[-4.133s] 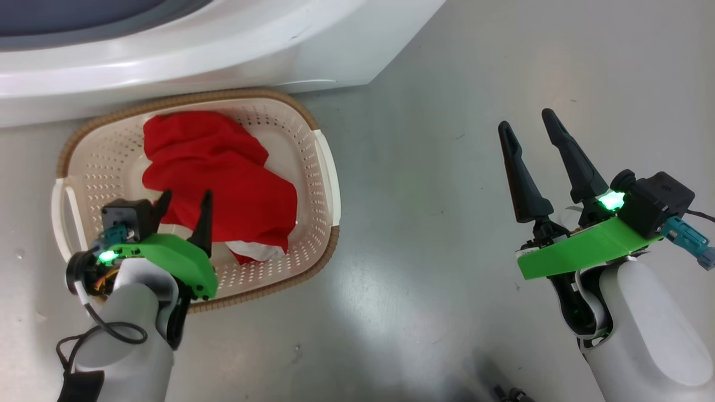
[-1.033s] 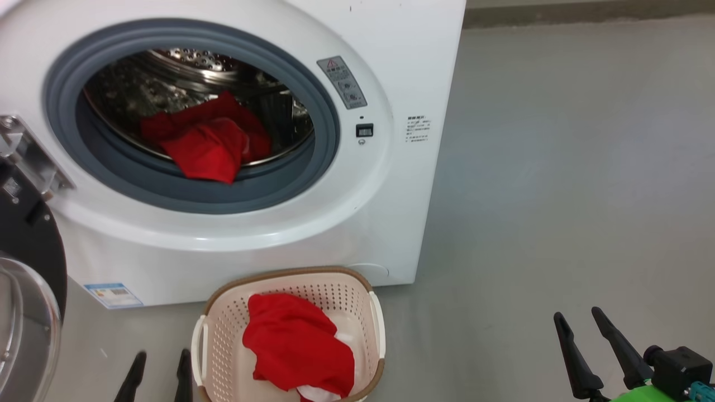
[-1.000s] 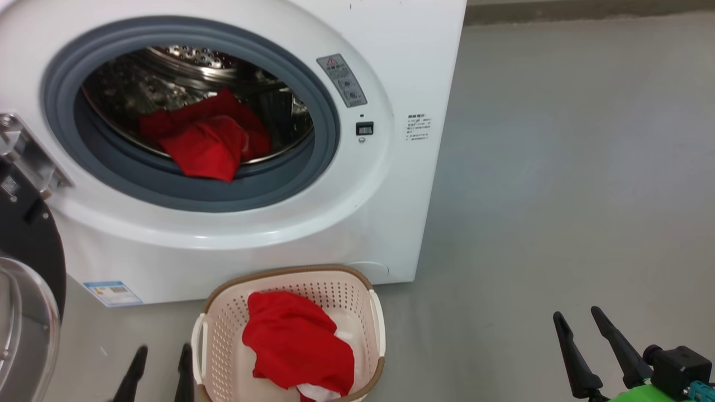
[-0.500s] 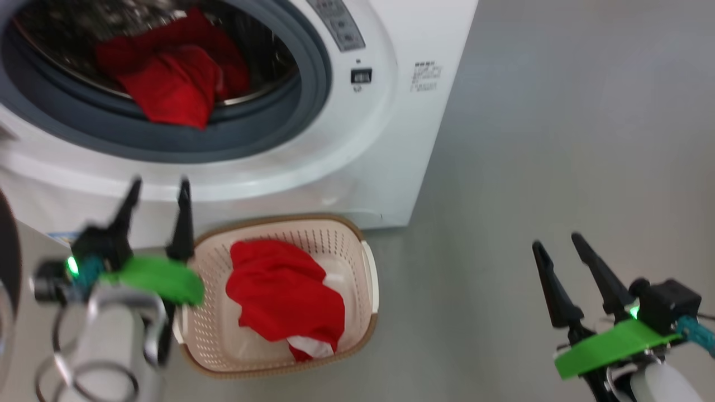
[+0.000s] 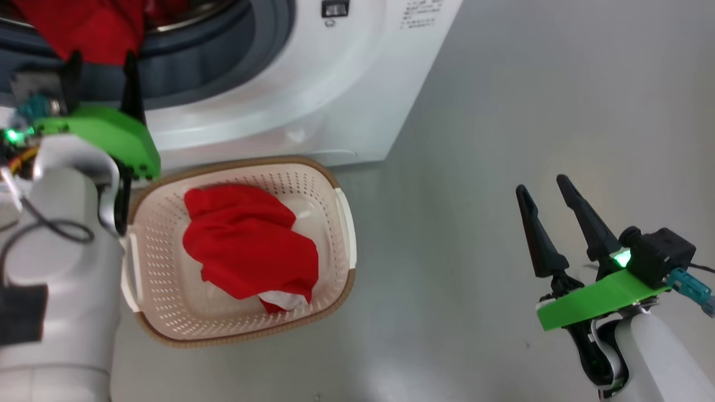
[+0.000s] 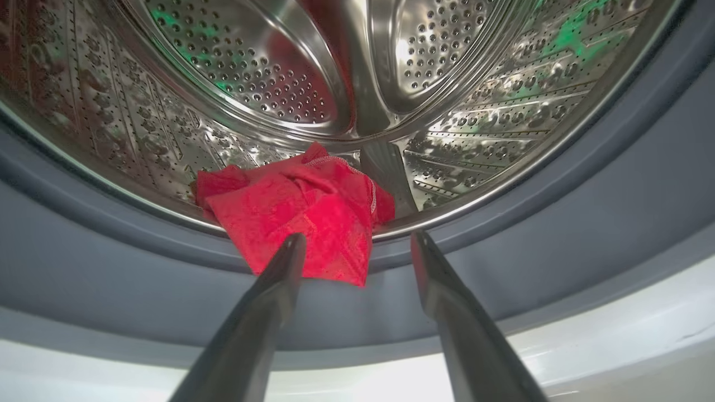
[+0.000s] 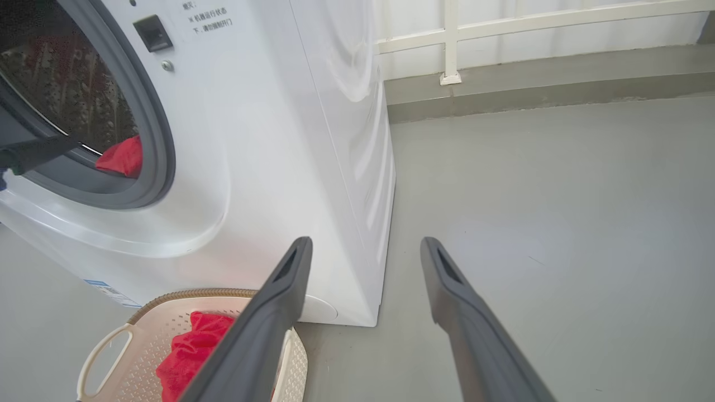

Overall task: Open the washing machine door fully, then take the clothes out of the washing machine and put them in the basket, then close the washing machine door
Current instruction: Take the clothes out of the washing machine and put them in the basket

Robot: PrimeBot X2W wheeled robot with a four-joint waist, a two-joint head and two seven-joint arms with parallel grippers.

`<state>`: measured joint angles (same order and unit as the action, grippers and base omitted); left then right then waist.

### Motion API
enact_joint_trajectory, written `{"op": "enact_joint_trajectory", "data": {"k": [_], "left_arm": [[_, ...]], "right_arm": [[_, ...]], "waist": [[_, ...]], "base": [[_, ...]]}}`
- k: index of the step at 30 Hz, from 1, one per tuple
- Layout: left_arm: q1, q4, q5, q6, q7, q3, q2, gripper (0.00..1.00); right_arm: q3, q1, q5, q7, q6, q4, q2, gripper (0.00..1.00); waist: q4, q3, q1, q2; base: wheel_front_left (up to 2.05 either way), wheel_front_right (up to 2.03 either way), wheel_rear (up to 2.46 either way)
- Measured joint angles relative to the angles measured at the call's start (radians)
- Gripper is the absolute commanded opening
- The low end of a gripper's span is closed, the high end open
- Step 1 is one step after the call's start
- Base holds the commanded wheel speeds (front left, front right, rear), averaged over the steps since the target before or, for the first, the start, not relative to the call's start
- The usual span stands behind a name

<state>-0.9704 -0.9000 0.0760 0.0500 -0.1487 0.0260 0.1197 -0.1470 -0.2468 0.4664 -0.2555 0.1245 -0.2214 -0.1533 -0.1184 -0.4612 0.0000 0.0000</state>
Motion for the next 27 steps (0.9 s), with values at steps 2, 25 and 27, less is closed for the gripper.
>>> {"op": "enact_joint_trajectory", "data": {"k": [2,25,27], "left_arm": [[-0.051,-0.046,-0.005,-0.008,0.013,-0.001,0.003,1.00],[-0.356,-0.371,-0.068,-0.088,0.033,-0.073,0.126,1.00],[-0.361,-0.377,-0.068,-0.092,0.033,-0.079,0.135,1.00]], "right_arm": [[-0.002,-0.012,0.000,0.000,0.000,0.001,0.003,1.00],[-0.036,-0.072,0.009,0.000,0.000,0.004,0.040,1.00],[-0.041,-0.077,0.009,0.000,0.000,0.003,0.045,1.00]], "waist": [[-0.009,-0.022,0.0000,0.0000],[-0.119,-0.147,0.0000,0.0000],[-0.125,-0.151,0.0000,0.0000]], "base": [[0.00,0.00,0.00],[0.00,0.00,0.00],[0.00,0.00,0.00]]}}
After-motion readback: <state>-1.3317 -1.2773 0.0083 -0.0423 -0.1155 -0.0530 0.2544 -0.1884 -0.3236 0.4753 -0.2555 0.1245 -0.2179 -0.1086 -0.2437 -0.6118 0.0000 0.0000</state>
